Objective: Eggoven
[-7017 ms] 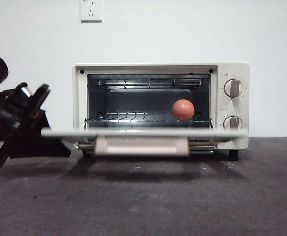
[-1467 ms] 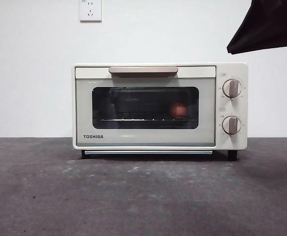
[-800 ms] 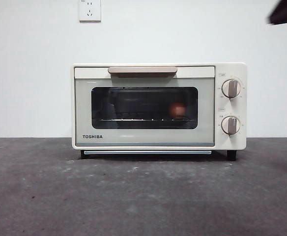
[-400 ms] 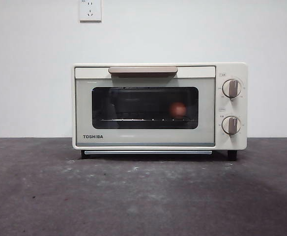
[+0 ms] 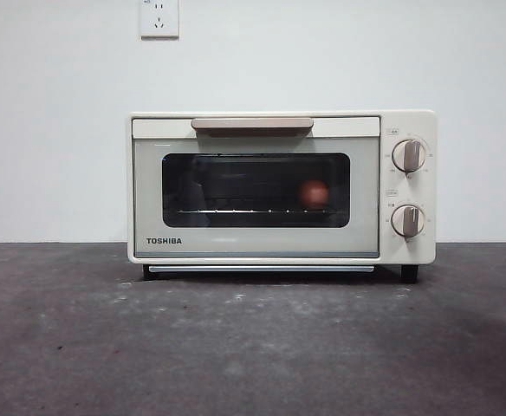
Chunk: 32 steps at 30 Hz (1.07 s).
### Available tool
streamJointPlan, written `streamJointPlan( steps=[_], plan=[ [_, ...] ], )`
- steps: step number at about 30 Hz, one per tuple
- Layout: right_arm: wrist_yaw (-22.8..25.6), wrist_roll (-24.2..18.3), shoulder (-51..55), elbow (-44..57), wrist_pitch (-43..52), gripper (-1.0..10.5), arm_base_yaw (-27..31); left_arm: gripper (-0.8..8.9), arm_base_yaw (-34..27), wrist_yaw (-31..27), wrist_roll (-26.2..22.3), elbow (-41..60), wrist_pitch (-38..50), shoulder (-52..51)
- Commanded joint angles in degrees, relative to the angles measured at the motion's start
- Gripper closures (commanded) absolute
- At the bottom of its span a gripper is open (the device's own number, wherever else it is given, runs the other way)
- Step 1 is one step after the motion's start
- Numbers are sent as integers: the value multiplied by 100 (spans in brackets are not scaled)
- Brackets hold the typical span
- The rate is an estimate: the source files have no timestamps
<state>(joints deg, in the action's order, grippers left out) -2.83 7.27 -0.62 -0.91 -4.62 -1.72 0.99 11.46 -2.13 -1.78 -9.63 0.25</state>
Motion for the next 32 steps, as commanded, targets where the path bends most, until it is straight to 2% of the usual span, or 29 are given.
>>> streamJointPlan(
  steps=[1, 6, 32],
  plan=[
    [9, -52, 42, 35, -142, 941, 9, 806, -2, -11, 26, 160, 44, -7],
    [-13, -42, 42, 35, -498, 941, 7, 806, -2, -11, 26, 160, 44, -7],
    [2, -44, 42, 33, -442, 941, 2, 806, -2, -11, 26, 160, 42, -7]
  ],
)
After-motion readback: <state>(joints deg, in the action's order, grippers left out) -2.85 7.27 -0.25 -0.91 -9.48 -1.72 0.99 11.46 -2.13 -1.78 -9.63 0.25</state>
